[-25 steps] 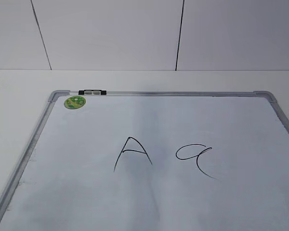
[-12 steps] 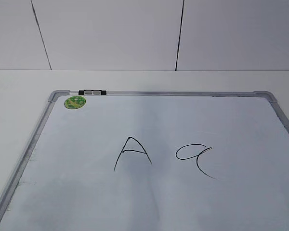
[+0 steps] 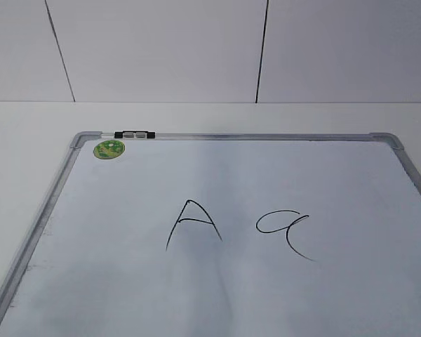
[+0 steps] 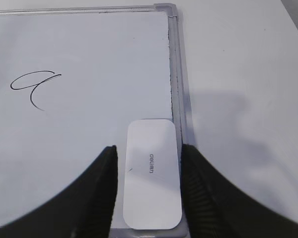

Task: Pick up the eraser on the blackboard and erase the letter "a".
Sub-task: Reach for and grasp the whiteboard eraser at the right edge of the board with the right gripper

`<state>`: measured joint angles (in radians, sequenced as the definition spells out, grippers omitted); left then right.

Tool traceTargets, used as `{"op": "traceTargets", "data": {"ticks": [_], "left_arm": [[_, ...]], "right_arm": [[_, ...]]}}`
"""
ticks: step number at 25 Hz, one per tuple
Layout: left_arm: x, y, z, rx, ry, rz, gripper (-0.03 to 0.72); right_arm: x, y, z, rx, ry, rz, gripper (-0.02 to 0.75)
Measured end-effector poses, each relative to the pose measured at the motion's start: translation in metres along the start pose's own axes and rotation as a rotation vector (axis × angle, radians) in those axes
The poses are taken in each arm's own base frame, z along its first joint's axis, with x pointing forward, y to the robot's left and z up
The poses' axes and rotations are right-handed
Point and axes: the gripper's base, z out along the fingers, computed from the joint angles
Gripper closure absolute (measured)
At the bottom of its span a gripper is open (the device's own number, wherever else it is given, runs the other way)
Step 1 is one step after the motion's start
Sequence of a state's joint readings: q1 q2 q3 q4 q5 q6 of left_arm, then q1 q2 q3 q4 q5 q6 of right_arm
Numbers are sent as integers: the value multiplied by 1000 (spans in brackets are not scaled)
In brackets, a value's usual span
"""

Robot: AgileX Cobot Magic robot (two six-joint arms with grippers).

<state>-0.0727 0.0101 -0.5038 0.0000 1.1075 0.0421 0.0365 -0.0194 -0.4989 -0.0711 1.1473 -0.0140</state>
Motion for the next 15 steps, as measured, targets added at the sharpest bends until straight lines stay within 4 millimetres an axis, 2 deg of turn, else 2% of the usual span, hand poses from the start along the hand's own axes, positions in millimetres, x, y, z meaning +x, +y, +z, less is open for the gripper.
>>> {"op": "traceTargets", "data": {"ticks": [15], "left_arm": [[0, 0, 0, 0, 0, 0, 454]], "right_arm": [[0, 0, 0, 0, 0, 0, 402]]}}
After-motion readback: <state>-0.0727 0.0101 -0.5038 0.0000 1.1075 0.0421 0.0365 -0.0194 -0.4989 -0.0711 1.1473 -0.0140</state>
